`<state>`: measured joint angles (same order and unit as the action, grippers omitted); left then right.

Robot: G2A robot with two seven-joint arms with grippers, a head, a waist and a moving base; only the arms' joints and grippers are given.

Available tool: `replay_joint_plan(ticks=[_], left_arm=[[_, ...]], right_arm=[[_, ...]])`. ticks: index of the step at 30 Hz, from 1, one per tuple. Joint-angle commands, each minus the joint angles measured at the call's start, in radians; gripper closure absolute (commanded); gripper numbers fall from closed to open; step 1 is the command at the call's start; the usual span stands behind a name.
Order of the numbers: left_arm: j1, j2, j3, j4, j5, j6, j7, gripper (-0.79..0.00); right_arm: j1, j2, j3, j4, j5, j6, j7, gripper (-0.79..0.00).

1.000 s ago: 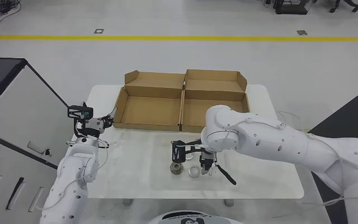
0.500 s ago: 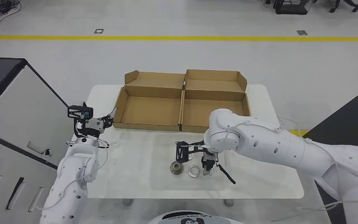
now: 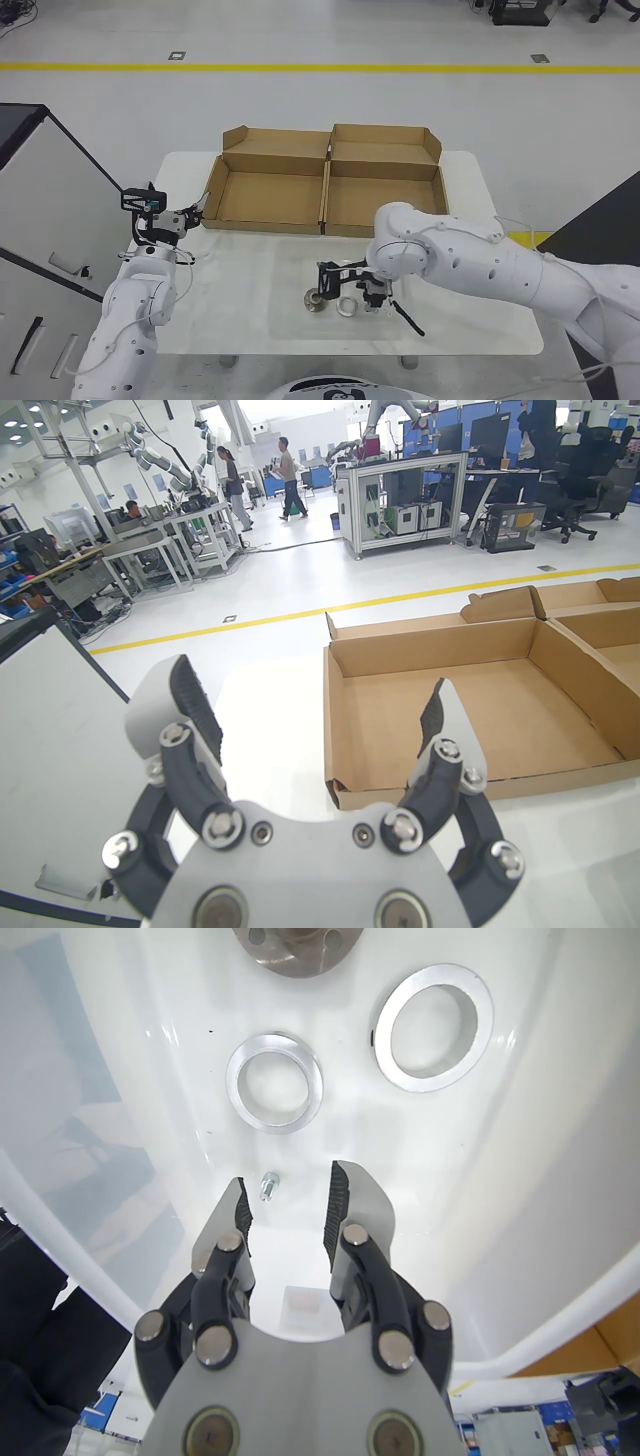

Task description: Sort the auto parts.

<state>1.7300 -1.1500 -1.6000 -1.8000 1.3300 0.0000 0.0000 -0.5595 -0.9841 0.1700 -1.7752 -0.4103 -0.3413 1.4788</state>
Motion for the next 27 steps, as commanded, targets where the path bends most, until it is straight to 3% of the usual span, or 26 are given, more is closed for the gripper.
replay_joint_plan(ticks=[1,27], left_arm=[[0.000,0.000,0.000,0.000,0.000,0.000,0.000,-0.785],[0.000,0.000,0.000,0.000,0.000,0.000,0.000,-0.785]], right_arm=[[-0.008,0.001,0.000,0.001,0.004,-0.002,-0.002,-0.388],[-0.053,0.008,0.000,-0.003,-0.012,0.027,0.027,-0.308]])
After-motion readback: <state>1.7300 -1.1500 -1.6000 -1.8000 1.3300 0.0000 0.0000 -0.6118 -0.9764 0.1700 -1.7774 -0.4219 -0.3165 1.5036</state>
